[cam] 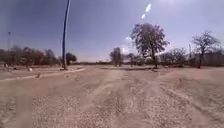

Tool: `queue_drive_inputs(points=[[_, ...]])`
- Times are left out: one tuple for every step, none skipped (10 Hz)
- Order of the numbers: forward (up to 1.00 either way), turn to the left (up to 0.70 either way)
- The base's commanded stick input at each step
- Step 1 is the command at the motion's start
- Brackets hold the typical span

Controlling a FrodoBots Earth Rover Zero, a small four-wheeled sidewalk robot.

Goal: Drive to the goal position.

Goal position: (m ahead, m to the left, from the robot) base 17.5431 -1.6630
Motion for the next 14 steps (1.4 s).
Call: queue_drive_inputs(points=[[0.85,0.00],[0.85,0.00],[0.85,0.00],[0.85,0.00],[0.85,0.00],[0.85,0.00],[0.85,0.00],[0.85,0.00],[0.85,0.00],[0.85,0.00],[0.85,0.00],[0.85,0.00],[0.85,0.00],[0.85,0.00]])
